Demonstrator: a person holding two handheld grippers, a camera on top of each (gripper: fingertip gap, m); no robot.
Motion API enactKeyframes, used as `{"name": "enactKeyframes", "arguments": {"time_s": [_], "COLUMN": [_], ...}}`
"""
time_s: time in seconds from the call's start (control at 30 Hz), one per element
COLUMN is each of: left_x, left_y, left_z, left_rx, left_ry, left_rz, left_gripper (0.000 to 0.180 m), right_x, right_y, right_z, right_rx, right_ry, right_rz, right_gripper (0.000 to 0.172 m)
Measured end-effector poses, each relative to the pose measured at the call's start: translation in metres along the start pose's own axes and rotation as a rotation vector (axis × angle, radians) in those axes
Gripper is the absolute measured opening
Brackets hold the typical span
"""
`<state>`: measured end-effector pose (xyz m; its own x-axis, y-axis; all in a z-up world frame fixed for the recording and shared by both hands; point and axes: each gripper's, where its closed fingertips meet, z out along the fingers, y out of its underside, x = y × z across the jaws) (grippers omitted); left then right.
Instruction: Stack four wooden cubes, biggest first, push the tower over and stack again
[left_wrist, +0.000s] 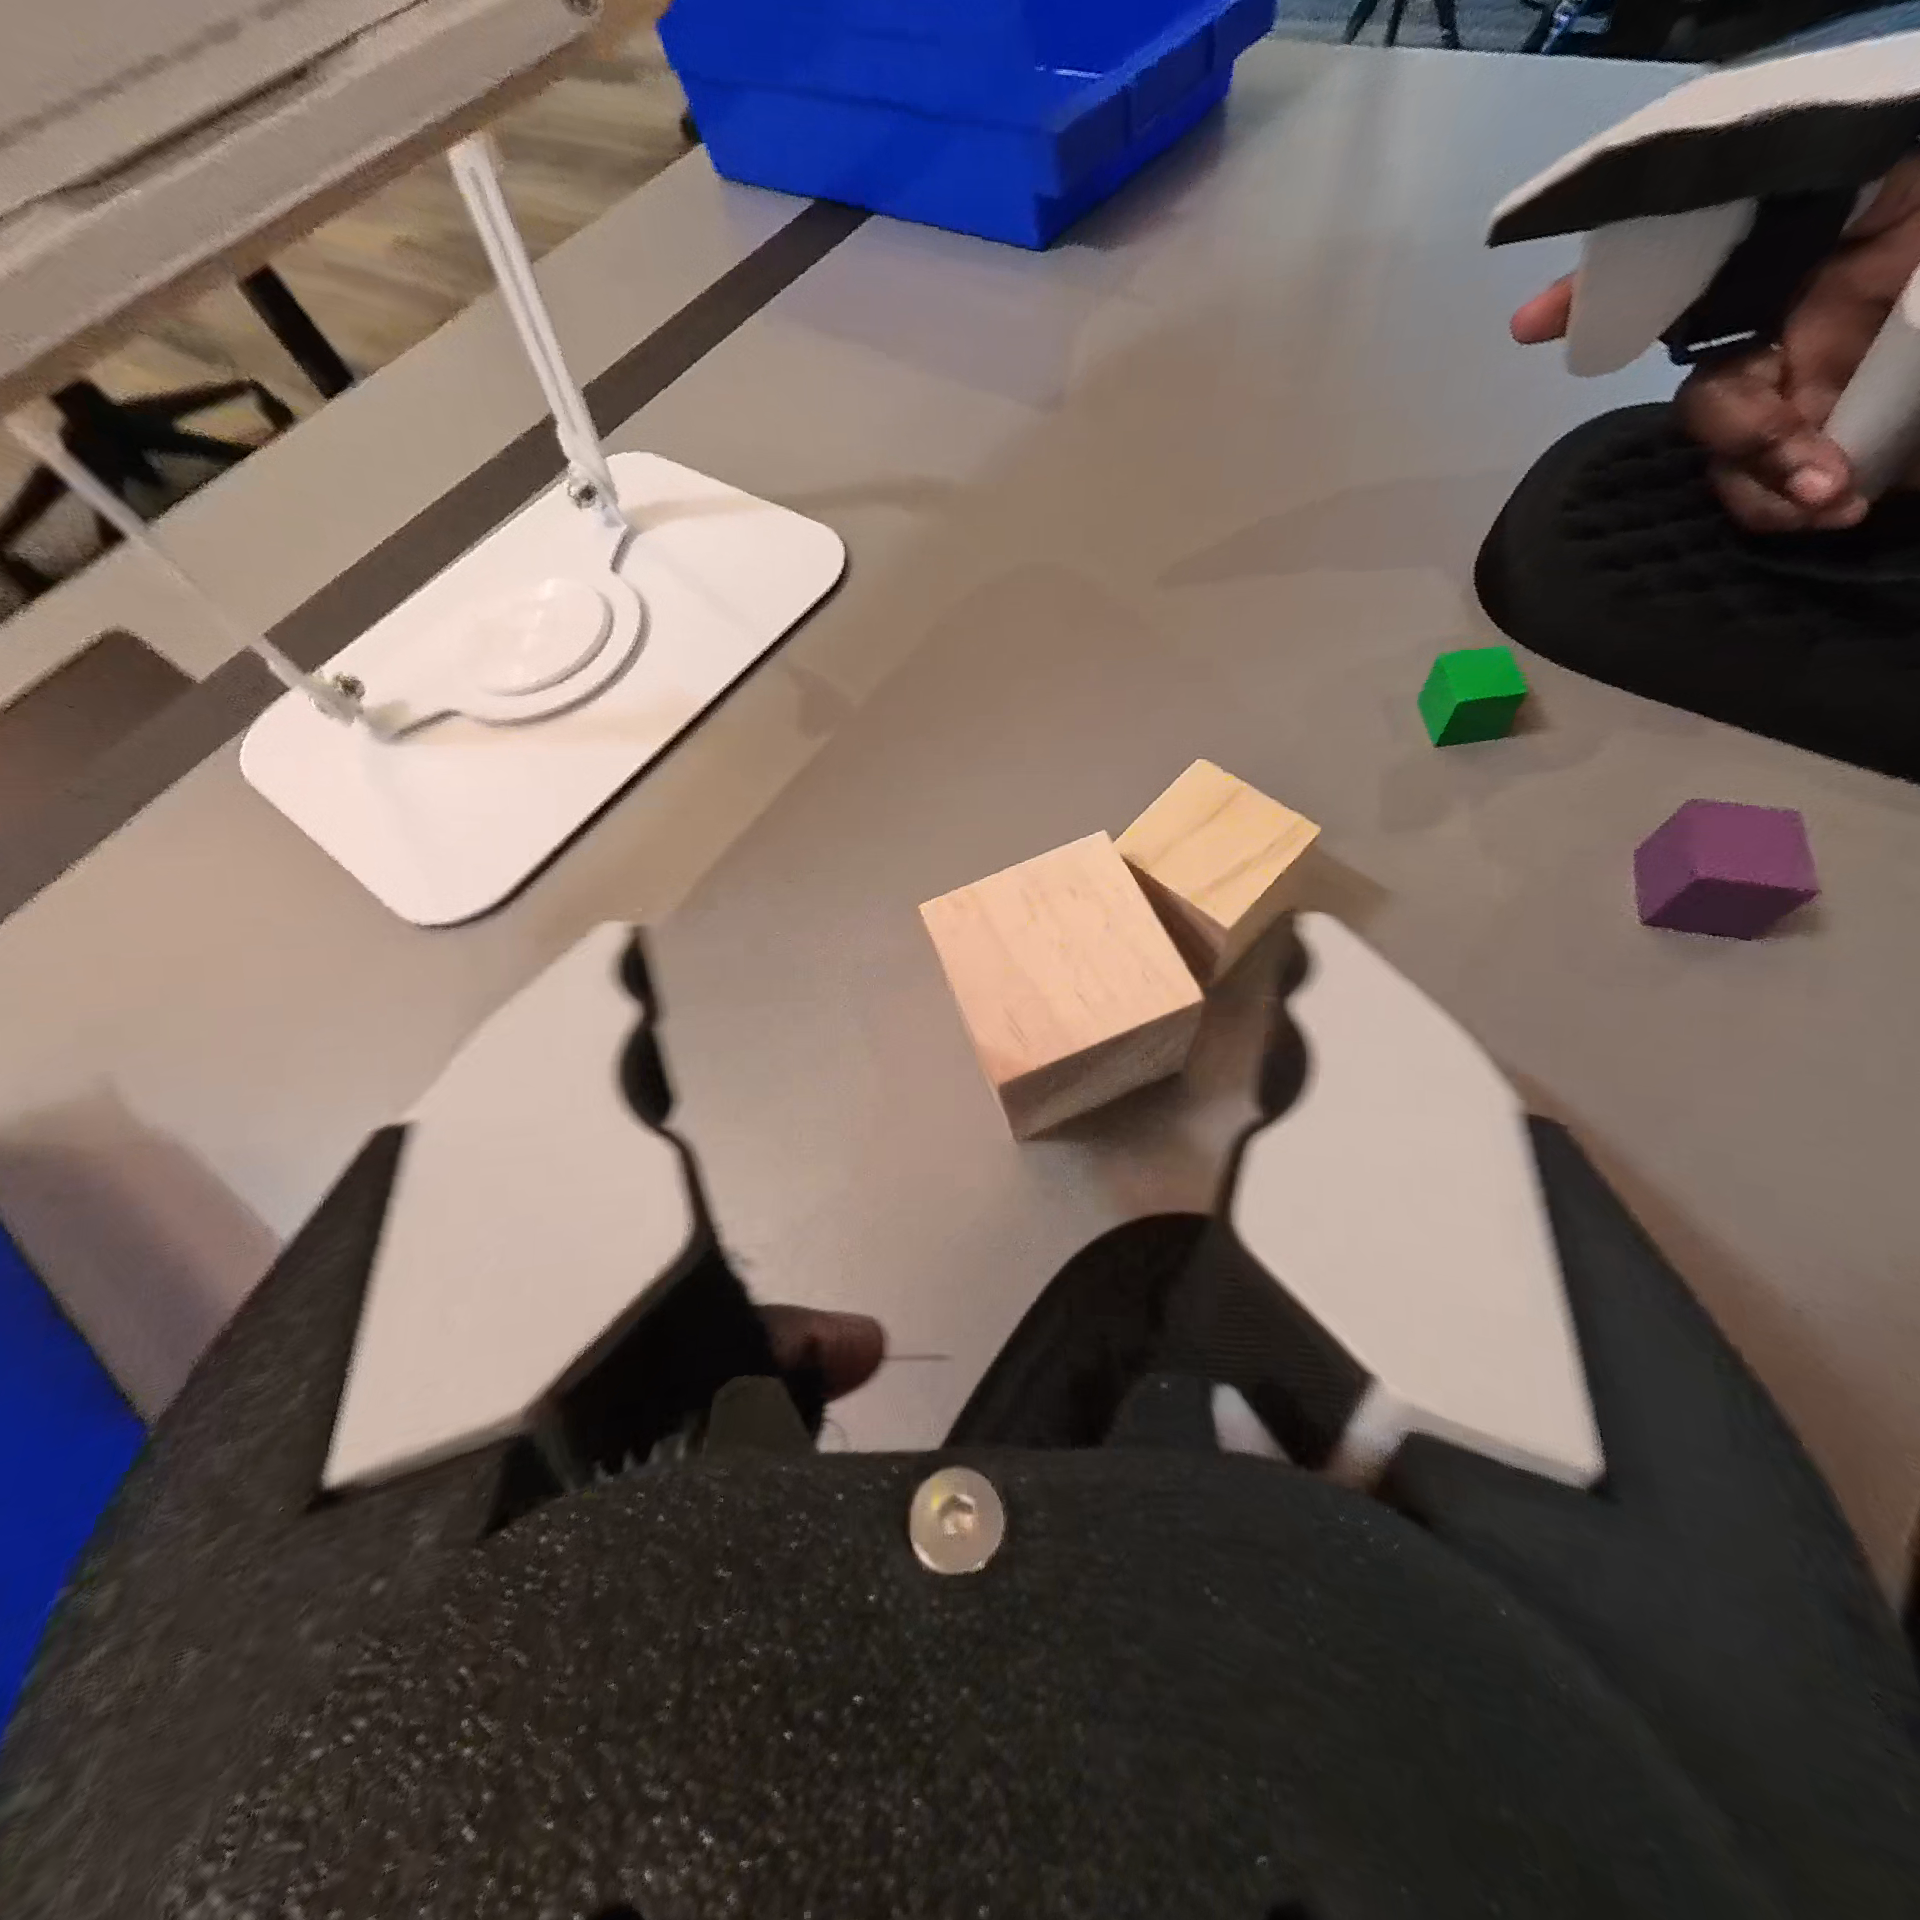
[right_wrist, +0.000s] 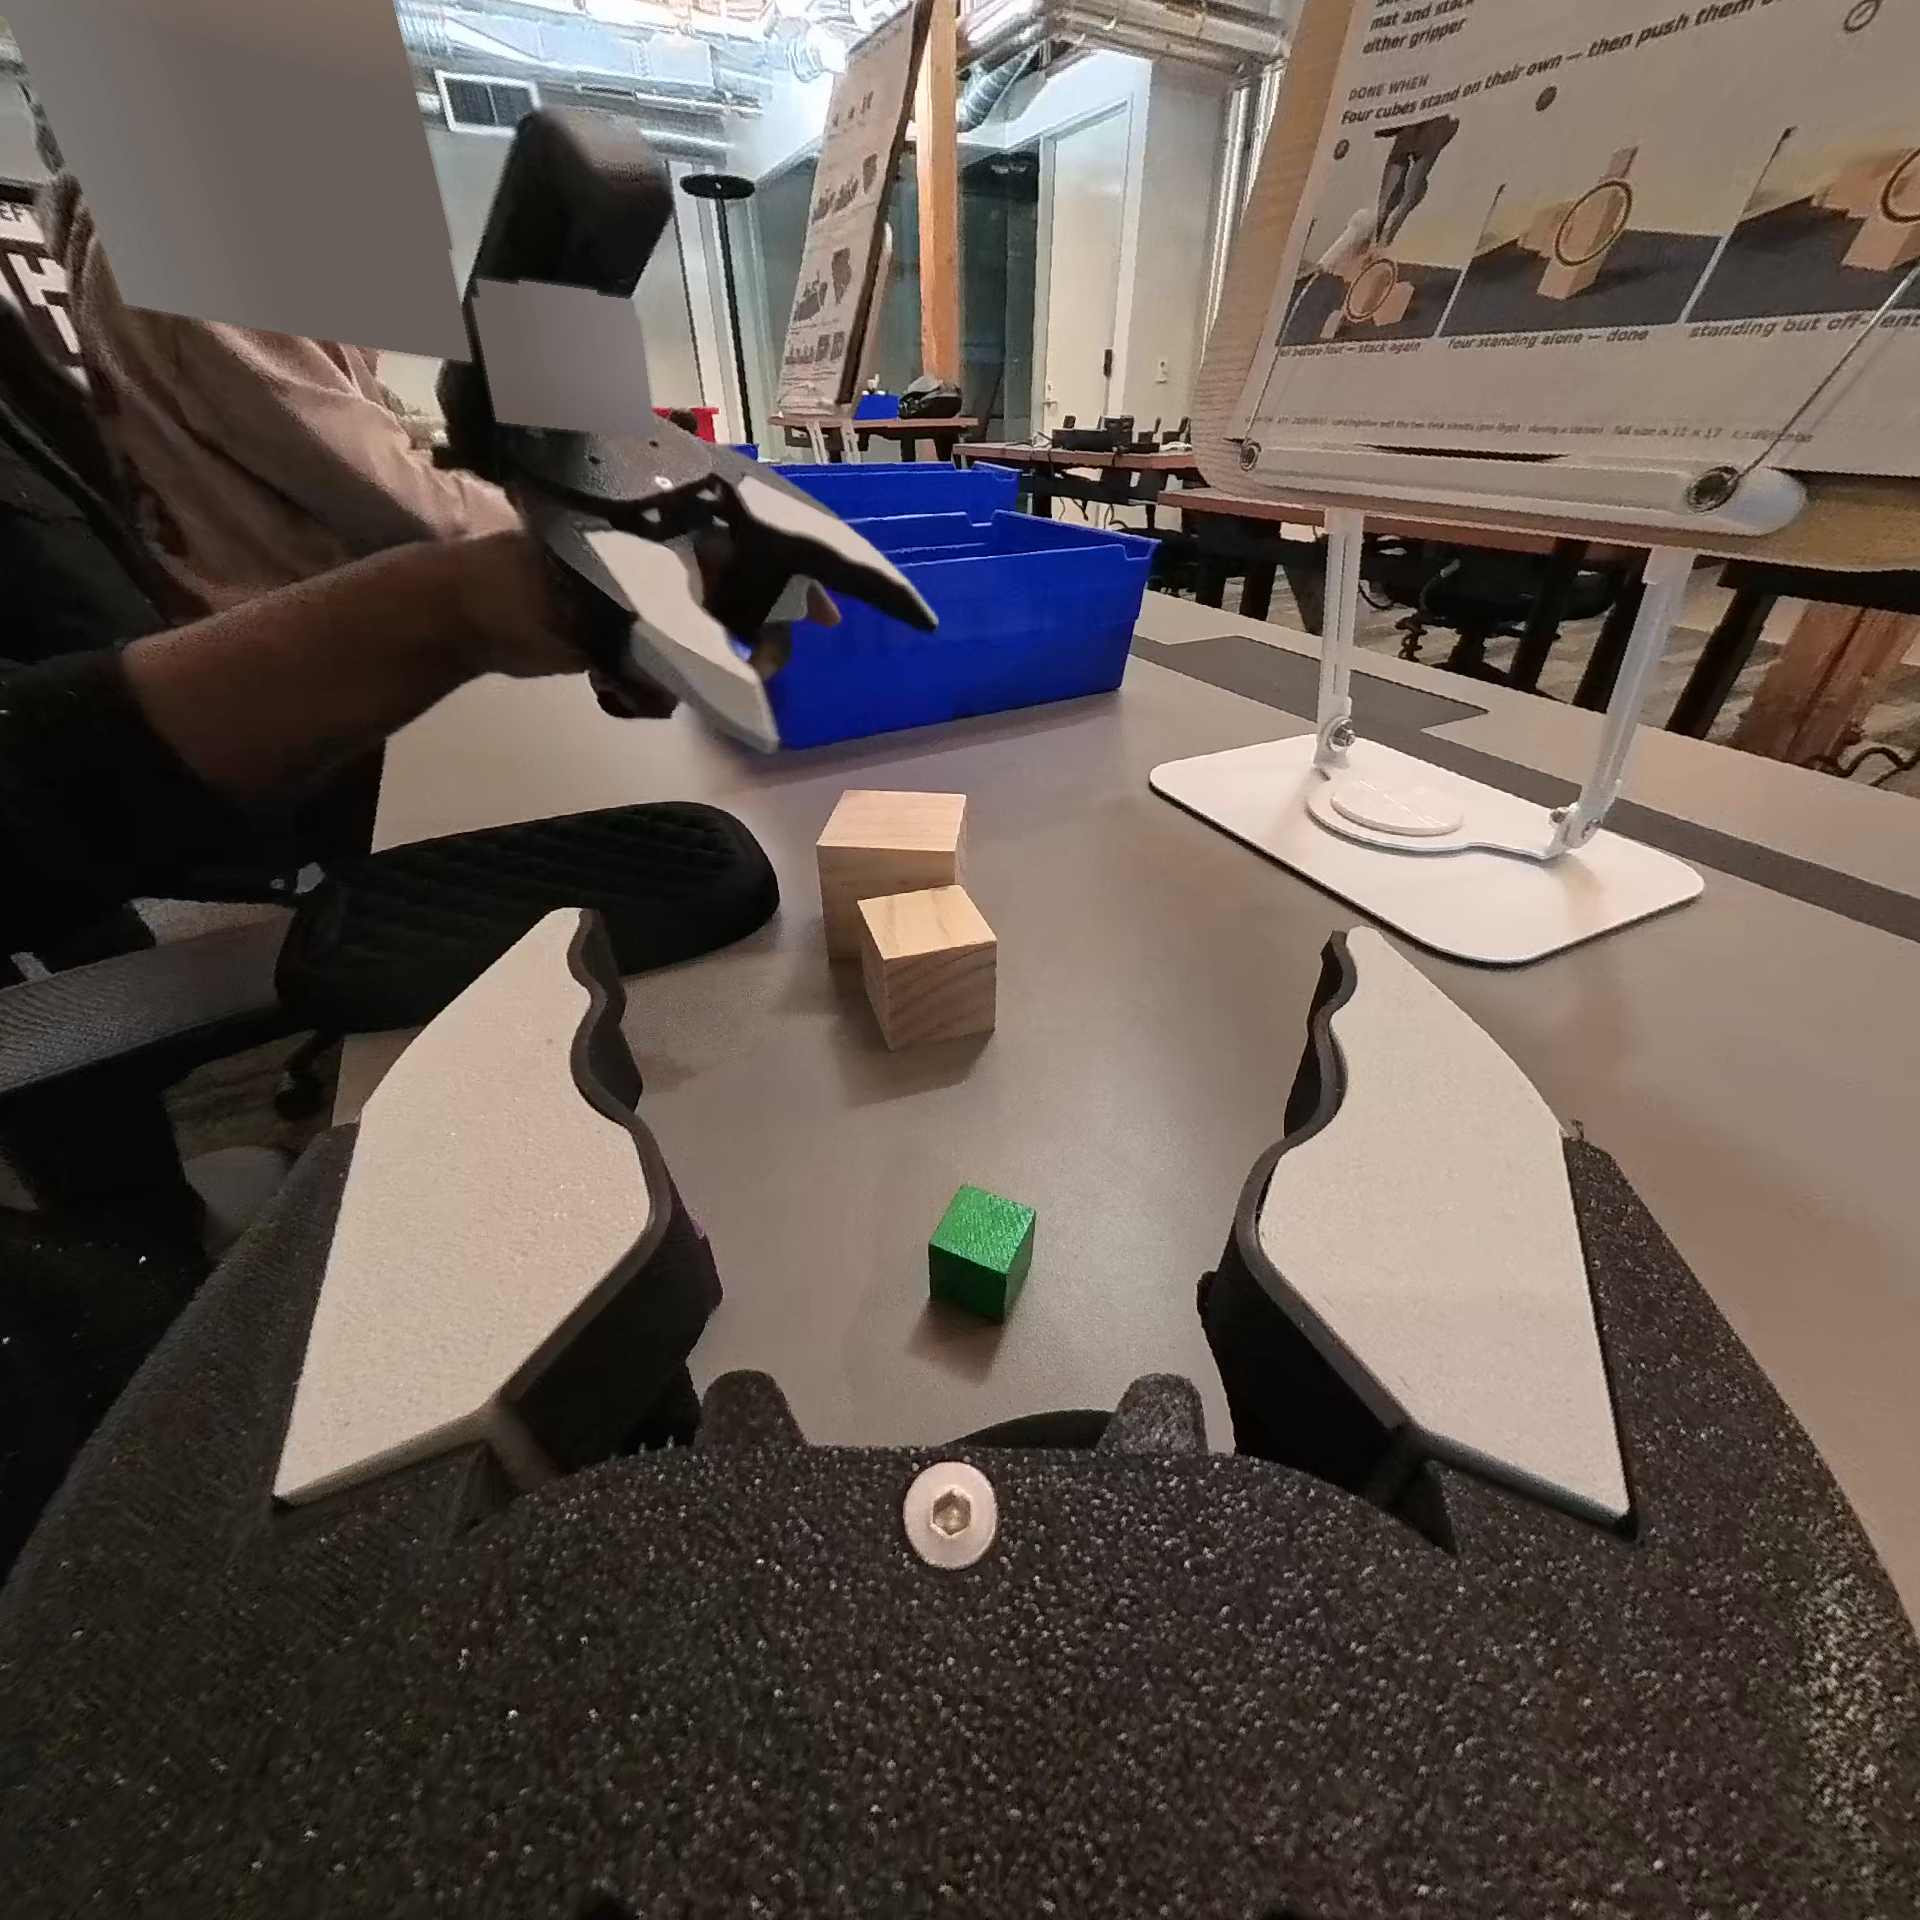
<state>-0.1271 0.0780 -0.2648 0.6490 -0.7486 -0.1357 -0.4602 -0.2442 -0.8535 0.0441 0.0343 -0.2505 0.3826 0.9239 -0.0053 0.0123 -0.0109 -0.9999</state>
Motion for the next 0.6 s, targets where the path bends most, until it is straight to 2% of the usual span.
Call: {"name": "enactKeyframes", "arguments": {"time_s": [0.03,0.07,0.2,0.37,0.6], "left_x": [-0.001,-0.001,0.002,0.018,0.035], "left_y": [0.002,0.004,0.010,0.014,0.015], "left_z": [-0.002,-0.004,-0.007,-0.001,0.011], "left_rx": [-0.020,-0.044,-0.099,-0.175,-0.275], "left_ry": [-0.001,-0.006,-0.042,-0.051,-0.135], "left_rz": [-0.030,-0.051,-0.063,-0.087,-0.113], "left_gripper": [0.130,0.140,0.146,0.112,0.101], "right_x": [0.000,-0.001,-0.001,0.000,-0.001], "right_y": [0.000,0.000,0.000,0.000,0.000], "right_z": [0.000,0.000,0.000,0.000,0.000], "right_rx": [0.001,0.002,0.000,0.003,0.001], "right_ry": [0.000,-0.001,0.000,0.003,0.005], "right_rz": [-0.002,-0.005,-0.009,-0.006,-0.009], "right_gripper": [0.123,0.123,0.123,0.123,0.123]}}
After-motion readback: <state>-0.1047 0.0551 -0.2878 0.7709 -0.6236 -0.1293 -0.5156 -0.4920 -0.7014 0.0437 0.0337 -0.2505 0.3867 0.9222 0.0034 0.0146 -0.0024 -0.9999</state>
